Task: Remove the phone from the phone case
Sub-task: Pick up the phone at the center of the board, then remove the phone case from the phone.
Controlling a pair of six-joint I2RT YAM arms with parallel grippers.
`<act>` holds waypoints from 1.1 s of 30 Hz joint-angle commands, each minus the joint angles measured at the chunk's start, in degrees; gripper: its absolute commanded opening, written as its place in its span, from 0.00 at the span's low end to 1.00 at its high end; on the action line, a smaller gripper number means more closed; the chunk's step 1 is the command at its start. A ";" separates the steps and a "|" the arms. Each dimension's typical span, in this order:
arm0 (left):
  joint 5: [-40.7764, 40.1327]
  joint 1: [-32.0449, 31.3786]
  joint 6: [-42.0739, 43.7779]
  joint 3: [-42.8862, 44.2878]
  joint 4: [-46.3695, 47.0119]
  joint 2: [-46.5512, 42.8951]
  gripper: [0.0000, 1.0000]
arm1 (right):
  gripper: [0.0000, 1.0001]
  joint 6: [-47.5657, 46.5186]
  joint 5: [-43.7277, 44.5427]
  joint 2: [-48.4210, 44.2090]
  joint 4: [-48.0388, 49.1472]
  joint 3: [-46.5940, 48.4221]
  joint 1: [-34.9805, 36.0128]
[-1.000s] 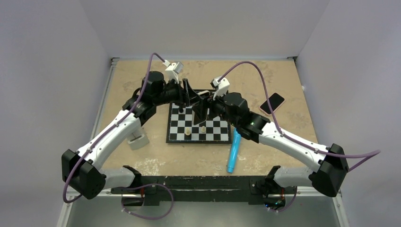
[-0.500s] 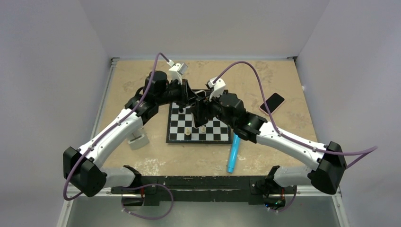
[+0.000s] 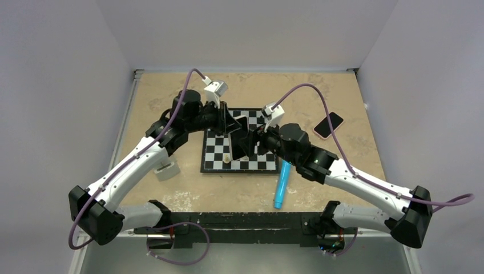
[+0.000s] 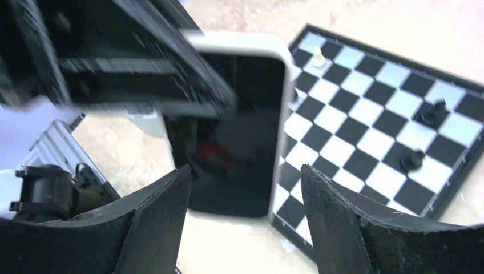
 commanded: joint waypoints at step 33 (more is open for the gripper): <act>29.32 2.32 6.64 0.61 16.37 -8.06 0.00 | 0.58 4.98 -37.51 -12.31 3.60 -2.17 -11.72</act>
